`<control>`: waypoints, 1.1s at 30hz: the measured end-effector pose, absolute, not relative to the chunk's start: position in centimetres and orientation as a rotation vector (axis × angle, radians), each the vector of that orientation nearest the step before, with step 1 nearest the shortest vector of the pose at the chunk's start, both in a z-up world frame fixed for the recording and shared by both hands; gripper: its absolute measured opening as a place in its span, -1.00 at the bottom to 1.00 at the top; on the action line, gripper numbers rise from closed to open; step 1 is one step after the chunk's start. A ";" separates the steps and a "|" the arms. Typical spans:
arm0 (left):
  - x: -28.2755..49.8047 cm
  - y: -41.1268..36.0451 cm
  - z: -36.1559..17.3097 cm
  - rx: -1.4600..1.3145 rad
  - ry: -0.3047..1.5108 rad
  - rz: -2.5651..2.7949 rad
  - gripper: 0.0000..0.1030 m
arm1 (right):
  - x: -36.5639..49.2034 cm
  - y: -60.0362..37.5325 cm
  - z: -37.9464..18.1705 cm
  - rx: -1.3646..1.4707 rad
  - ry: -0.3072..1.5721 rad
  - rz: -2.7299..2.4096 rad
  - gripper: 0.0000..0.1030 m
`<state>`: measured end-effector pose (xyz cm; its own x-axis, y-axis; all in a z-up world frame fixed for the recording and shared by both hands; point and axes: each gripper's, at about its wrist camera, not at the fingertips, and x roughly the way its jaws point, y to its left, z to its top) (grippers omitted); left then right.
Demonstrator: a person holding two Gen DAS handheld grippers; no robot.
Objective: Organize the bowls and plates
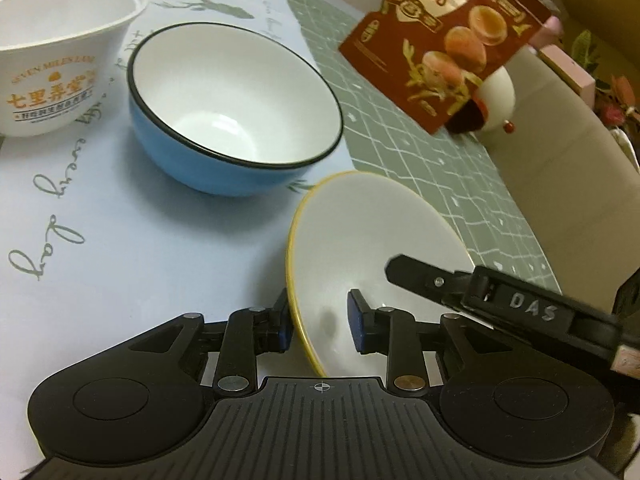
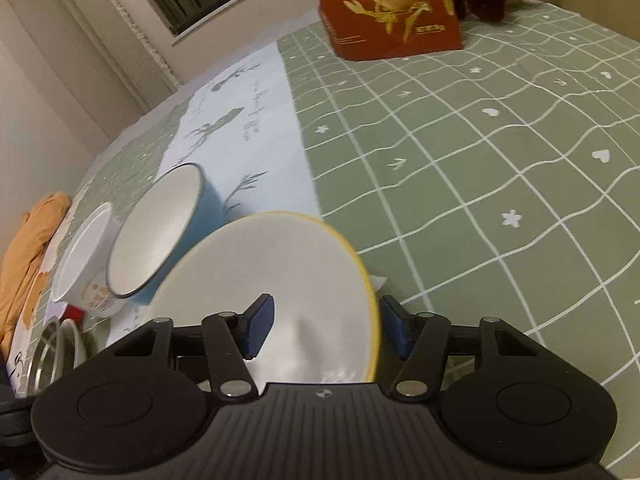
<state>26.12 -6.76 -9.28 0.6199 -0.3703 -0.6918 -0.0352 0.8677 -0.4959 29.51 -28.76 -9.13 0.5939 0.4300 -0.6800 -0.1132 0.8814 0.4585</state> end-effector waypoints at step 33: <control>16.1 5.1 -7.1 -0.489 0.811 0.003 -0.46 | 23.6 -15.5 -8.7 0.240 0.958 0.653 0.23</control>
